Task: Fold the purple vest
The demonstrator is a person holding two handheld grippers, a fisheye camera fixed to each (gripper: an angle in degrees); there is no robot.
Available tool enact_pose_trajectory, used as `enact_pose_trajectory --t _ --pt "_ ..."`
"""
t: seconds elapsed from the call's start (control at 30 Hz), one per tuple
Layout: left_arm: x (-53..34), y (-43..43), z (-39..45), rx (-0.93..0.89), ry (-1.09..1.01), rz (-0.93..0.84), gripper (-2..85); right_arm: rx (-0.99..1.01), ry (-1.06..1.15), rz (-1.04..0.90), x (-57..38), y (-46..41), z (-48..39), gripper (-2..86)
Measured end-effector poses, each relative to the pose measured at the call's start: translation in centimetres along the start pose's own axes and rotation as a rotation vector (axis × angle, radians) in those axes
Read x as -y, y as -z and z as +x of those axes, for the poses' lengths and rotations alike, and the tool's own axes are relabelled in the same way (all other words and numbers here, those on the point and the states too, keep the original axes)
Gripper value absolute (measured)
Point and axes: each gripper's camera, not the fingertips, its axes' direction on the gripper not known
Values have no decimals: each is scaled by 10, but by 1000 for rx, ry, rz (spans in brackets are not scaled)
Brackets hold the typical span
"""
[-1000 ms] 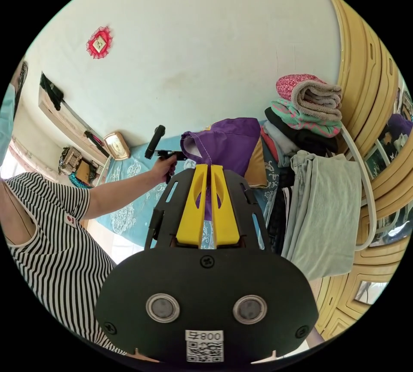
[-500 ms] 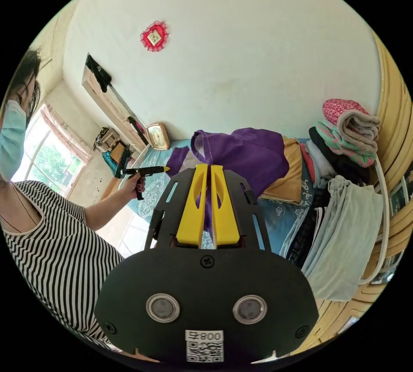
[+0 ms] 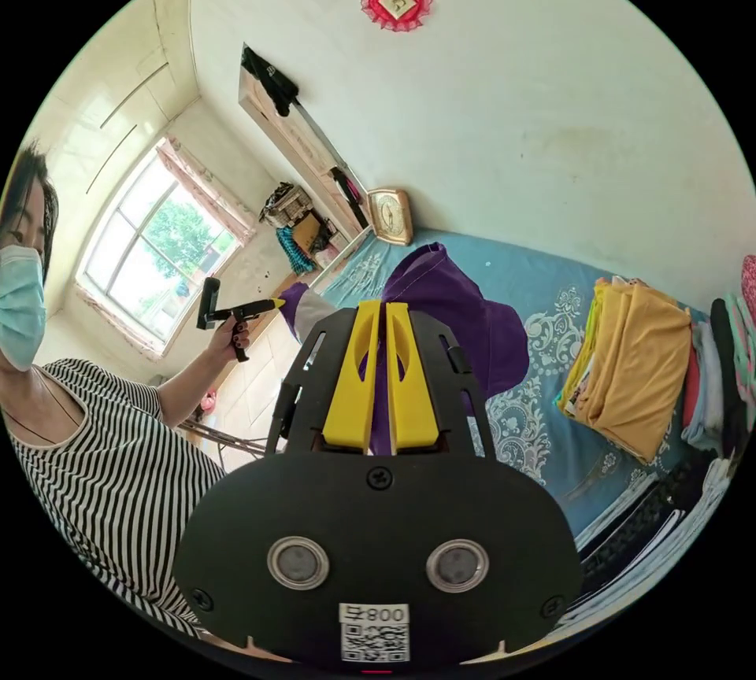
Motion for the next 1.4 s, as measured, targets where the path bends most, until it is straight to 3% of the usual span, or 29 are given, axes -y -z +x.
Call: enact_pose_trajectory --t 0.23,0.37,0.57,0.73,0.9,1.0,1.4 --pt "7 94 -87 -43 37 85 4 -81 133 -12 72 -34 -2 7" --pt "12 107 -132 -58 79 73 4 -188 166 -80 152 -66 26 8" --pt "-1 29 -219 49 220 -179 5 -421 -66 -314 236 -193 160 12" --pt "-28 -31 -258 27 286 -415 5 -393 -333 -403 154 -258 268 30" --pt "-30 -34 -276 9 297 -469 6 -197 -671 -583 1 -314 348 59" --pt "-27 -29 -285 13 287 -493 6 -142 -750 -633 -42 -345 363 66" --pt "-27 -12 -307 24 279 -570 6 -41 -908 -604 -67 -398 421 79"
